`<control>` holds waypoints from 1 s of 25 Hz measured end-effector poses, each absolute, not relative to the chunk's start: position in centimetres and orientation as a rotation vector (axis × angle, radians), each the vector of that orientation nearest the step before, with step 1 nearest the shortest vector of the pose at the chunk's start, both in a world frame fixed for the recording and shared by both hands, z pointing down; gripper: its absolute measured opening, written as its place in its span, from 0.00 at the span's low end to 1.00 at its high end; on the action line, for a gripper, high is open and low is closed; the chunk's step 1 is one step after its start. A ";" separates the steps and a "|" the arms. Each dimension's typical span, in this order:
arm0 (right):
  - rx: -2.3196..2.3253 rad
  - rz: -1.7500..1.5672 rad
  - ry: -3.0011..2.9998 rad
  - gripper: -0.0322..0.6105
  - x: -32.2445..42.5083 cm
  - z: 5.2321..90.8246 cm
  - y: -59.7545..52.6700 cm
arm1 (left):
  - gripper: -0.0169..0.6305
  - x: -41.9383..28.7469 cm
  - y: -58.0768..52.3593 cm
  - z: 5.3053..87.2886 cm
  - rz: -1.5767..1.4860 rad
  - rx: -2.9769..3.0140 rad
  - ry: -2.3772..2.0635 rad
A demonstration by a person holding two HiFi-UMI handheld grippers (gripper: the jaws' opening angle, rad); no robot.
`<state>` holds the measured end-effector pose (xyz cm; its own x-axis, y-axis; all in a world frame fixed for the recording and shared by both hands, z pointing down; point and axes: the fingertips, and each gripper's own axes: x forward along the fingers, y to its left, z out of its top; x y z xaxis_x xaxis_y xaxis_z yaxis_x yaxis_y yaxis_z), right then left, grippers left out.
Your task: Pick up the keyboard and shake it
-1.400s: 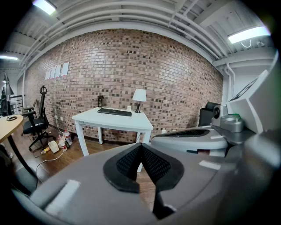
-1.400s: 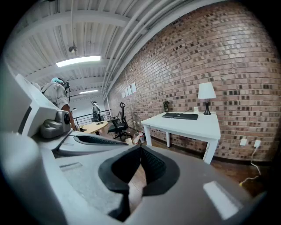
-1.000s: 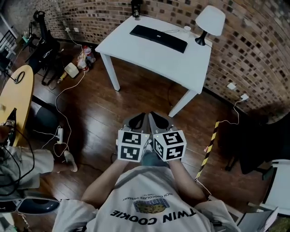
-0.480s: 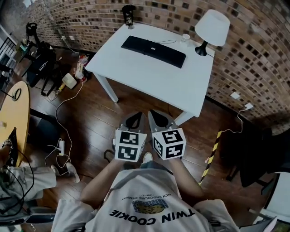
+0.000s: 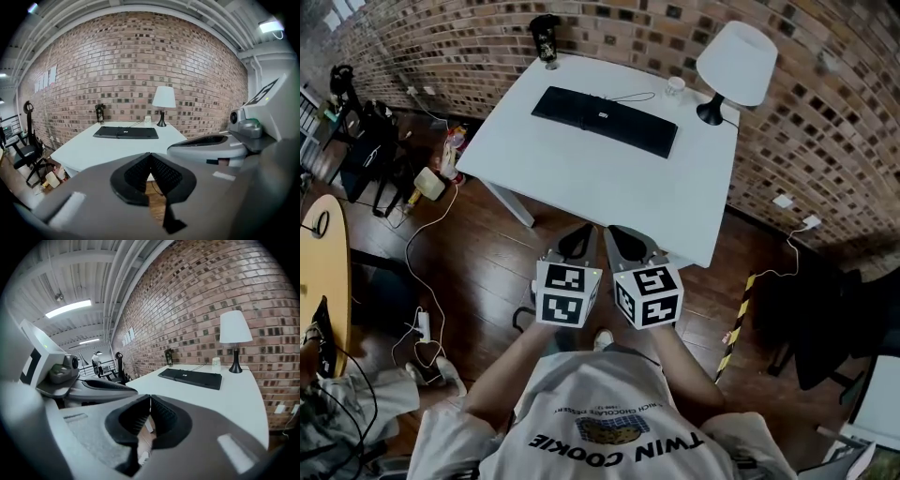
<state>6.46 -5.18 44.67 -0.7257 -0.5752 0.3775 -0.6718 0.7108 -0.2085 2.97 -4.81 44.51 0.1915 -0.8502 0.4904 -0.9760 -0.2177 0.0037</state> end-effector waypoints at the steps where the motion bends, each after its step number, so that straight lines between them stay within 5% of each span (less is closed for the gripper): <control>1: 0.992 0.480 -2.628 0.05 6.1 44.7 -6.1 | 0.04 2.7 -5.7 44.6 0.555 2.164 -1.718; 25: 1.356 0.611 -2.357 0.06 1.1 45.5 -26.6 | 0.04 -11.9 -27.2 45.5 0.577 2.390 -1.339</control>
